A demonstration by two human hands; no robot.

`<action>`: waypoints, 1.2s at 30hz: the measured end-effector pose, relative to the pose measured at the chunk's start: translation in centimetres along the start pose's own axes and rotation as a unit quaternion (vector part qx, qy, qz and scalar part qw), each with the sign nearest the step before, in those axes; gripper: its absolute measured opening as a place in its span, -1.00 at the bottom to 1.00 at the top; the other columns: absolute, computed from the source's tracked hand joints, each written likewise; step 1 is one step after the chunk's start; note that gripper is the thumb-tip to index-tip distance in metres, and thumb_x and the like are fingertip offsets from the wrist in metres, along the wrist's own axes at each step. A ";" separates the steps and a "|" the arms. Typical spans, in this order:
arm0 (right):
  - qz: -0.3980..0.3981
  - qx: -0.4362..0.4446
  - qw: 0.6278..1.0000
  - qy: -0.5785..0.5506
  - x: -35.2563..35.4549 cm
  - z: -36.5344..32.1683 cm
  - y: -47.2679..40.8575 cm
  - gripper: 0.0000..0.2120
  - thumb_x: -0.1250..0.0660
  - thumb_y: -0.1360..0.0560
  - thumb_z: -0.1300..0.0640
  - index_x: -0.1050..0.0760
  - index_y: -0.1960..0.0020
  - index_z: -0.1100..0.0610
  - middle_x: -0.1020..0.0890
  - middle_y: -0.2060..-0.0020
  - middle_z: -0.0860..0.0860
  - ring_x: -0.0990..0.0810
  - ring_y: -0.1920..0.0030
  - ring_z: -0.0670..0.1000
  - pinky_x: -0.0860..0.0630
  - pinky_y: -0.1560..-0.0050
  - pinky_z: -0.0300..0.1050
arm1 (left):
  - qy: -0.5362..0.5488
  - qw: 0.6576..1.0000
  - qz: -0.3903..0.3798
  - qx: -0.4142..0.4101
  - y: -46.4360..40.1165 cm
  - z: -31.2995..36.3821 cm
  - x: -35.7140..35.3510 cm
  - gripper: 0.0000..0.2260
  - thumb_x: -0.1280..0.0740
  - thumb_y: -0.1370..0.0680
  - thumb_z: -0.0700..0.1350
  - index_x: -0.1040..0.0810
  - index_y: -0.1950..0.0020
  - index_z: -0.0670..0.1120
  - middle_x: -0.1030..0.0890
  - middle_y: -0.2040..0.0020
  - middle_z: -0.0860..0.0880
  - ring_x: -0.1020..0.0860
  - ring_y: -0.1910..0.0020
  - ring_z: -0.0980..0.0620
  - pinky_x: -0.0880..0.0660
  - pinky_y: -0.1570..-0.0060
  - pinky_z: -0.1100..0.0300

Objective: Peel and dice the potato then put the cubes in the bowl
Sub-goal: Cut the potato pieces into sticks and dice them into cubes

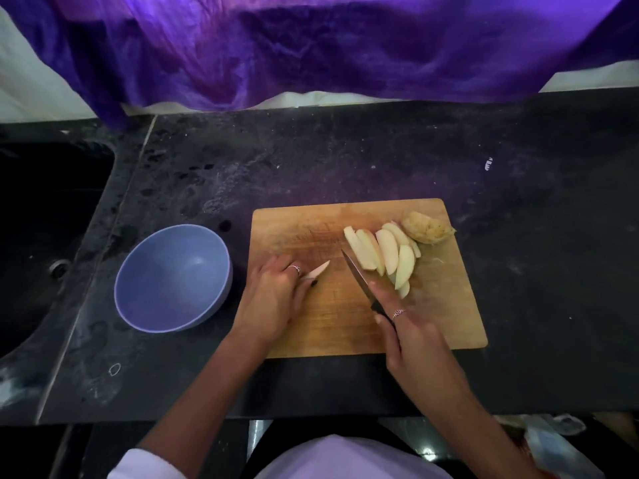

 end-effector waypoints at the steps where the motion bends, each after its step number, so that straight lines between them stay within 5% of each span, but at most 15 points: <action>1: -0.002 0.012 1.000 0.009 -0.2 -0.2 -0.2 -0.47 -0.19 -0.60 0.13 -0.16 -0.49 -0.20 -0.50 0.32 -0.08 -0.50 0.37 -0.07 -0.51 0.35 -0.11 | 0.002 1.000 0.003 0.020 0.3 -0.1 0.0 -0.84 -0.34 -0.55 -0.04 -0.63 0.06 -0.11 -0.58 0.11 0.01 -0.52 0.09 -0.03 -0.44 0.01 0.05; 6: -0.031 0.048 0.997 0.051 -1.3 -1.2 -1.5 -0.53 -0.21 -0.60 0.16 -0.28 -0.47 -0.10 -0.60 0.19 -0.04 -0.56 0.28 -0.05 -0.52 0.33 -0.11 | 0.003 0.997 0.009 0.075 1.2 -0.4 0.1 -0.80 -0.31 -0.57 0.01 -0.63 -0.02 -0.07 -0.60 -0.01 0.04 -0.52 -0.03 0.00 -0.35 -0.03 0.09; 15: -0.102 0.045 0.986 0.128 -3.0 -0.9 -3.9 -0.41 -0.14 -0.60 0.18 -0.04 -0.53 -0.19 -0.59 -0.13 -0.06 -0.62 0.06 0.04 -0.57 0.10 0.00 | 0.050 0.994 0.049 0.083 1.2 -0.3 0.1 -0.89 -0.42 -0.51 -0.11 -0.64 0.11 -0.15 -0.59 0.12 -0.01 -0.56 0.13 -0.05 -0.53 0.10 0.01; 22: -0.119 0.044 0.981 0.145 -3.5 -1.0 -5.0 -0.39 -0.14 -0.61 0.18 0.00 -0.54 -0.19 -0.60 -0.02 -0.04 -0.62 0.11 0.05 -0.55 0.14 -0.04 | 0.112 0.987 0.066 0.090 1.3 -0.7 -0.3 -0.91 -0.40 -0.52 -0.15 -0.66 0.09 -0.15 -0.58 0.12 0.02 -0.52 0.12 0.07 -0.46 0.10 0.23; 26: -0.154 0.037 0.973 0.169 -3.7 -1.1 -5.7 -0.37 -0.14 -0.63 0.14 0.10 -0.54 -0.21 -0.57 -0.04 -0.03 -0.59 0.05 0.02 -0.45 0.08 -0.08 | 0.102 0.990 0.064 0.078 1.2 -0.2 -0.4 -0.92 -0.42 -0.51 -0.18 -0.60 0.16 -0.17 -0.54 0.17 -0.01 -0.48 0.19 0.04 -0.48 0.20 0.13; 29: -0.138 0.055 0.972 0.180 -3.1 -0.5 -4.8 -0.36 -0.17 -0.61 0.17 0.03 -0.53 -0.22 -0.59 -0.08 -0.04 -0.61 0.06 0.03 -0.48 0.07 -0.09 | 0.105 0.989 0.067 0.080 1.3 -0.1 -0.7 -0.91 -0.40 -0.52 -0.18 -0.60 0.16 -0.17 -0.52 0.16 0.00 -0.49 0.20 0.05 -0.50 0.21 0.10; 32: -0.073 0.084 0.985 0.135 -2.5 0.6 -3.7 -0.32 -0.35 -0.47 0.29 -0.24 -0.48 -0.13 -0.64 -0.04 -0.03 -0.65 0.23 0.07 -0.59 0.12 0.06 | 0.113 0.987 0.075 0.090 1.4 -0.2 -0.8 -0.94 -0.41 -0.51 -0.19 -0.64 0.11 -0.17 -0.55 0.14 0.02 -0.50 0.19 0.08 -0.51 0.17 0.18; 36: -0.037 0.112 0.988 0.100 -2.4 0.9 -3.4 -0.28 -0.36 -0.45 0.33 -0.17 -0.46 -0.13 -0.65 -0.02 -0.02 -0.65 0.28 0.07 -0.58 0.06 0.17 | 0.127 0.982 0.084 0.109 1.5 -0.3 -0.8 -0.97 -0.44 -0.49 -0.20 -0.64 0.11 -0.15 -0.54 0.14 0.05 -0.47 0.20 0.16 -0.40 0.11 0.45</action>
Point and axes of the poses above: each hand's wrist, its own y-axis away from the middle knuckle, its own x-axis out of the back of the hand, z = x × y, the point moved 8 cm from there along -y, towards the middle knuckle
